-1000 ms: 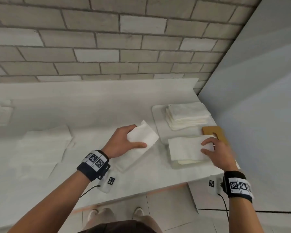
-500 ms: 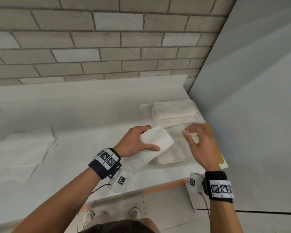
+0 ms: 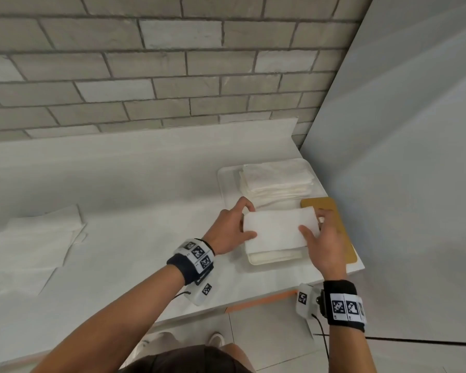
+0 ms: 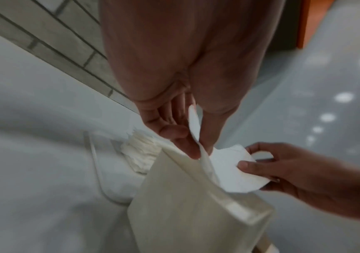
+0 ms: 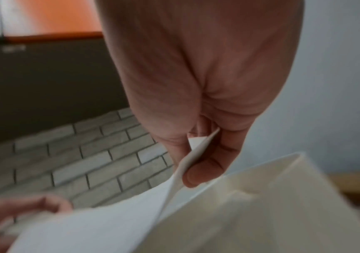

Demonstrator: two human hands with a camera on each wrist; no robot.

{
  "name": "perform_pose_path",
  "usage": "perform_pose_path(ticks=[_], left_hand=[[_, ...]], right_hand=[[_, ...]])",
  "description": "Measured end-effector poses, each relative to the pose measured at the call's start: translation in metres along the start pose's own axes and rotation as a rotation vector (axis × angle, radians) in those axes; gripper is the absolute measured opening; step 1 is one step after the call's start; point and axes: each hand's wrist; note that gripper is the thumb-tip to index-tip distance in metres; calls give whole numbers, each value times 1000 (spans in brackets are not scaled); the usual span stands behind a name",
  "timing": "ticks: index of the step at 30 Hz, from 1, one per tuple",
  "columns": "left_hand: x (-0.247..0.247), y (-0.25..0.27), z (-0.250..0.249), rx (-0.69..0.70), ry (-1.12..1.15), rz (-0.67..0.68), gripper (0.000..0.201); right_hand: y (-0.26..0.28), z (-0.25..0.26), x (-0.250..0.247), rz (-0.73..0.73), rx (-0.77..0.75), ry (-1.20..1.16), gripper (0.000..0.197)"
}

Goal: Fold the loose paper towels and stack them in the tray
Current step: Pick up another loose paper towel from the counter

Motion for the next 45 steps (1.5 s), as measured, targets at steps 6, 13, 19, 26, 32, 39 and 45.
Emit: perform_pose_path(ticks=[6,13,19,26,32,39,45], left_hand=[[41,-5,2,91,-273,163,60],[8,12,15,237,-337,-68,42],[-91,53,62,117,-252,-176,12],[-268,128,156,-56,-376,-406,17],[-389,196,243,-423,-607,-203,38],[-377,222,282,-376,-630,-109,50],[-362,216,275,-336,-568,-53,83]], right_hand=[[-2,-9,13,28,-11,285,65],[32,37,39,66,-119,508,35],[25,61,60,396,24,566,25],[26,86,59,436,79,621,7],[74,167,99,-140,-154,370,9],[133,271,234,259,-376,88,6],[175,337,324,606,-397,72,41]])
Point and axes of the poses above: each hand's wrist, its own y-axis away from the middle knuckle, its own x-axis out of the palm, z = x × y, and after that the axes turned 11 degrees about y, right-handed
